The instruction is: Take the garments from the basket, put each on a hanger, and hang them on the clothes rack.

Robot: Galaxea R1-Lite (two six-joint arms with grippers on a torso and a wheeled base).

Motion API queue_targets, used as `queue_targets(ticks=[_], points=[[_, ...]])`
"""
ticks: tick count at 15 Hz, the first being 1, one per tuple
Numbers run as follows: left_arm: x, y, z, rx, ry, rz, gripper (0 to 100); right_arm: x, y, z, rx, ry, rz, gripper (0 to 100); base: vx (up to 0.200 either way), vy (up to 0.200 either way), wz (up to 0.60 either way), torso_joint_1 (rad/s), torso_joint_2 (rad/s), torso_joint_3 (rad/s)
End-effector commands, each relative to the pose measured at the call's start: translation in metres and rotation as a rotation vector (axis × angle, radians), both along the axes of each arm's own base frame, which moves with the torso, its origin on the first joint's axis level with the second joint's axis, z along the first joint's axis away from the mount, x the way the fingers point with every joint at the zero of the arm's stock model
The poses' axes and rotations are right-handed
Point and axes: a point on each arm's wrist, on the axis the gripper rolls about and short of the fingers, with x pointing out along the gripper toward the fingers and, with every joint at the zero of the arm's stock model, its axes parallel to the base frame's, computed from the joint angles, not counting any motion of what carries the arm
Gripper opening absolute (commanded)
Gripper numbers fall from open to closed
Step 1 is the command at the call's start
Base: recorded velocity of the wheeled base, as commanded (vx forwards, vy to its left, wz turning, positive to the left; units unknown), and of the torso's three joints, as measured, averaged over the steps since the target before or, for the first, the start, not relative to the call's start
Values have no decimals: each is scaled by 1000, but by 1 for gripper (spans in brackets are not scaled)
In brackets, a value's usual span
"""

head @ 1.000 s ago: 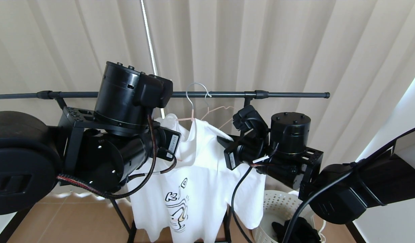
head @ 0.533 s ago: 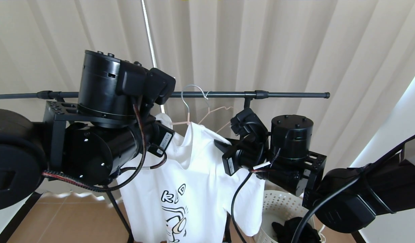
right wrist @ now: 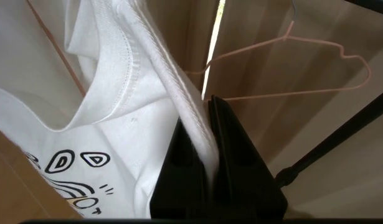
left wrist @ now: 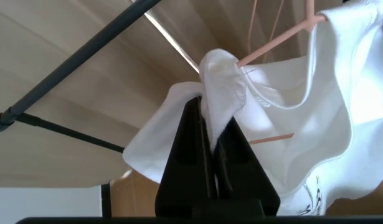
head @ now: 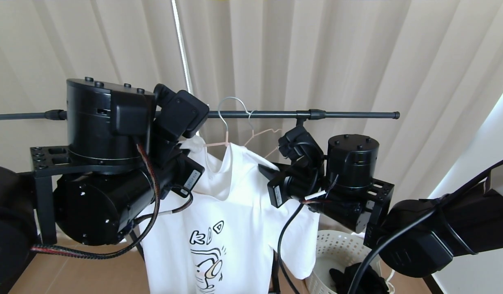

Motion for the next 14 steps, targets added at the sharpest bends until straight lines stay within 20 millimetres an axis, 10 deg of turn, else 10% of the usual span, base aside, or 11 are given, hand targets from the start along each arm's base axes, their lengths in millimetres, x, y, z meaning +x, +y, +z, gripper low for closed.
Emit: queue_targets(ticks=[1, 14], points=[[-1, 2, -7, 18, 6, -1, 0, 1, 1, 2, 6, -5, 0, 0, 0, 0, 0, 0, 0, 0], [3, -2, -10, -28, -9, -1, 0, -2, -4, 18, 69, -26, -24, 0, 0, 0, 0, 0, 0, 0]])
